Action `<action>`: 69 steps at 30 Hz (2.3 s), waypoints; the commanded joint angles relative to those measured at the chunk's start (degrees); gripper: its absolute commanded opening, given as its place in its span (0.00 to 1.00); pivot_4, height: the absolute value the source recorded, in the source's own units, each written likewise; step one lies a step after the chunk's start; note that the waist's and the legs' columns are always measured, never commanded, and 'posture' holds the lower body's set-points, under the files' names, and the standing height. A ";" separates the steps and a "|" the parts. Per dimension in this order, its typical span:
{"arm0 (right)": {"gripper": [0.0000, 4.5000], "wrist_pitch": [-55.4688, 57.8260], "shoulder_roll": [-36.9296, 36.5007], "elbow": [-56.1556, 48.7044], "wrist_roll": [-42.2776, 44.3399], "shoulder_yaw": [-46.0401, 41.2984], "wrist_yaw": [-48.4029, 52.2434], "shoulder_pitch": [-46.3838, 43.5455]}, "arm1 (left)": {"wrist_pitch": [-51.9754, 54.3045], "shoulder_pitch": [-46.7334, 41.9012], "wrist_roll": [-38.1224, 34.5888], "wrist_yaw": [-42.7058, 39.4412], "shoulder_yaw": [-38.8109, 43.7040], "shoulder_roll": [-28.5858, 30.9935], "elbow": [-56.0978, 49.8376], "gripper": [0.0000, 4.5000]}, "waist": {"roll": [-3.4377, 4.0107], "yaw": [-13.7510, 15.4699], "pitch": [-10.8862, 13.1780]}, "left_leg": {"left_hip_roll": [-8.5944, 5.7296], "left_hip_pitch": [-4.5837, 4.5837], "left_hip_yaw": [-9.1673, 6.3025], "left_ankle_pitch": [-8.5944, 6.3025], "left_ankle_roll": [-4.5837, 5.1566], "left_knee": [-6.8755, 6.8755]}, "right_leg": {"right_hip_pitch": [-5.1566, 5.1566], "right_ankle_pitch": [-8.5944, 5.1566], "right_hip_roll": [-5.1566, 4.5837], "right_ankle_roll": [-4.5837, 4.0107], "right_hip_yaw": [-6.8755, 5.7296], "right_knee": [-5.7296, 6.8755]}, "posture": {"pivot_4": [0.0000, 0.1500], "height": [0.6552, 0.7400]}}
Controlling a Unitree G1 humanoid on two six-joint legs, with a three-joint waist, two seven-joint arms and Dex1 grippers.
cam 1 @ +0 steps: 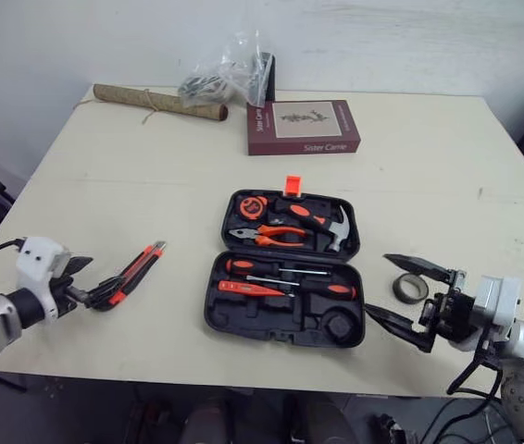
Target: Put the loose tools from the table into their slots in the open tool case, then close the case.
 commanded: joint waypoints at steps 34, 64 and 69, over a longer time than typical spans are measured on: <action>1.00 4.28 -7.23 1.15 -1.74 -4.04 -4.74 -2.70 | -8.38 -25.73 7.31 -24.63 -30.56 5.08 -19.77 0.34 | -0.02 0.91 0.10 | 0.03 -0.06 0.20 0.25 -0.35 0.10 | -0.05 0.01 0.19 0.01 0.20 -0.02 | 1.00 1.00; 1.00 -0.88 -4.85 1.21 -2.29 -5.53 -4.43 5.77 | 2.10 -41.11 25.76 -28.37 -56.05 -6.60 -16.99 0.34 | -0.05 1.52 0.12 | 0.14 -0.08 0.21 0.30 -0.41 0.29 | -0.05 0.02 0.43 0.04 0.40 0.02 | 1.00 1.00; 1.00 -3.03 -4.20 3.49 -2.52 -5.67 -2.96 6.11 | 1.67 -40.95 27.25 -28.52 -56.76 -8.03 -15.72 0.34 | -0.05 1.79 0.12 | 0.10 -0.08 0.20 0.30 -0.36 0.36 | -0.02 0.02 0.39 0.04 0.41 0.02 | 1.00 1.00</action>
